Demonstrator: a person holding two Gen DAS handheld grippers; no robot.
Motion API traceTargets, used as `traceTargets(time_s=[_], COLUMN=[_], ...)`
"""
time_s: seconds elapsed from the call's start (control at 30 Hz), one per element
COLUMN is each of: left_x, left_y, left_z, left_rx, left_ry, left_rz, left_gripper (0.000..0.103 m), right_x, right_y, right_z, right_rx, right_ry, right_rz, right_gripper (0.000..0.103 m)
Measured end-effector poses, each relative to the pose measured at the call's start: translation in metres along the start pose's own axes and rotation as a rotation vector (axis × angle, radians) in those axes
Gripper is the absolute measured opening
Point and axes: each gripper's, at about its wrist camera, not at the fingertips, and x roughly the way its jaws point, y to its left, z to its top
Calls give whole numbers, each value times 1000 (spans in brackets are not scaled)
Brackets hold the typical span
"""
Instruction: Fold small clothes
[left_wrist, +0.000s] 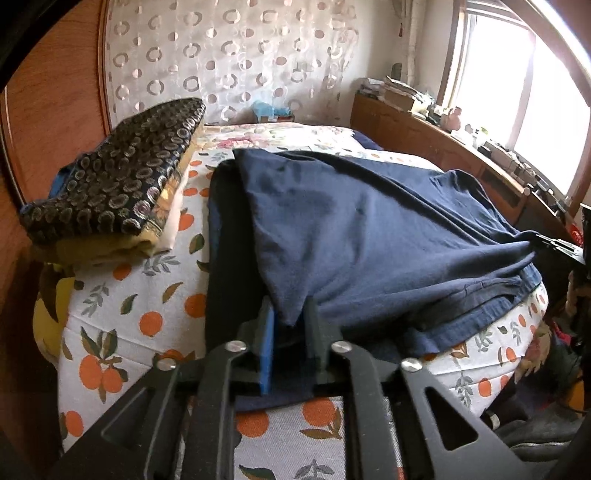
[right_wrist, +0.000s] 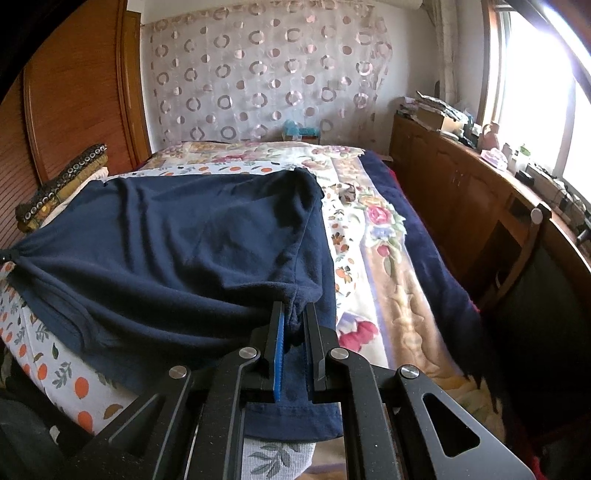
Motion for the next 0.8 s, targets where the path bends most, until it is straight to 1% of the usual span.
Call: traceTargets(time_s=[0.03, 0.07, 0.1, 0.17, 0.2, 0.23, 0.27, 0.3, 0.33, 0.4, 0.5, 0.53, 0.57, 0.6, 0.63, 0.67, 0.8], left_x=[-3, -4, -6, -10, -12, -13, -14, -15, -16, -16, -14, -13, -12, -11, -9, -8, -1], left_y=[0, 1, 1, 2, 1, 1, 1, 0, 0, 1, 1, 1, 1, 2, 2, 2, 5], left_z=[1, 0, 1, 3, 3, 4, 5, 5, 5, 5, 5, 5, 4, 3, 3, 2, -1], left_rx=[0, -2, -6, -10, -10, -7, -4, -2, -2, -2, -9, -9, -10, -14, -18, -18, -27], left_ry=[-11, -17, -22, -32, -39, -43, -47, -52, -58, -62, -54, -52, -47, -45, -43, -38, -15], left_rz=[6, 4, -3, -7, -4, -1, 2, 7, 15, 28, 20, 20, 21, 15, 9, 6, 13], left_gripper=[29, 33, 35, 42, 42, 43, 43, 43, 43, 44, 45, 48, 59, 67, 78, 79, 80], right_x=[0, 0, -3, -5, -8, -9, -10, -12, -13, -14, -9, -6, -1, 4, 9, 15, 34], right_y=[0, 1, 2, 2, 2, 2, 3, 5, 7, 14, 27, 30, 35, 39, 42, 47, 60], right_z=[-1, 0, 1, 2, 3, 4, 5, 6, 6, 5, 1, -1, -4, -7, -9, -13, -24], right_rx=[-4, -7, -5, 4, 7, 6, 4, 0, -4, -15, -32, -36, -43, -48, -52, -59, -77], right_ry=[-4, -9, -16, -27, -33, -40, -47, -55, -59, -64, -58, -52, -43, -34, -23, -11, 33], right_rz=[0, -2, -8, -14, -18, -15, -7, 2, 8, 21, 54, 61, 71, 79, 84, 96, 124], right_gripper=[9, 10, 11, 18, 26, 39, 47, 57, 63, 65, 67, 67, 67, 67, 67, 67, 67])
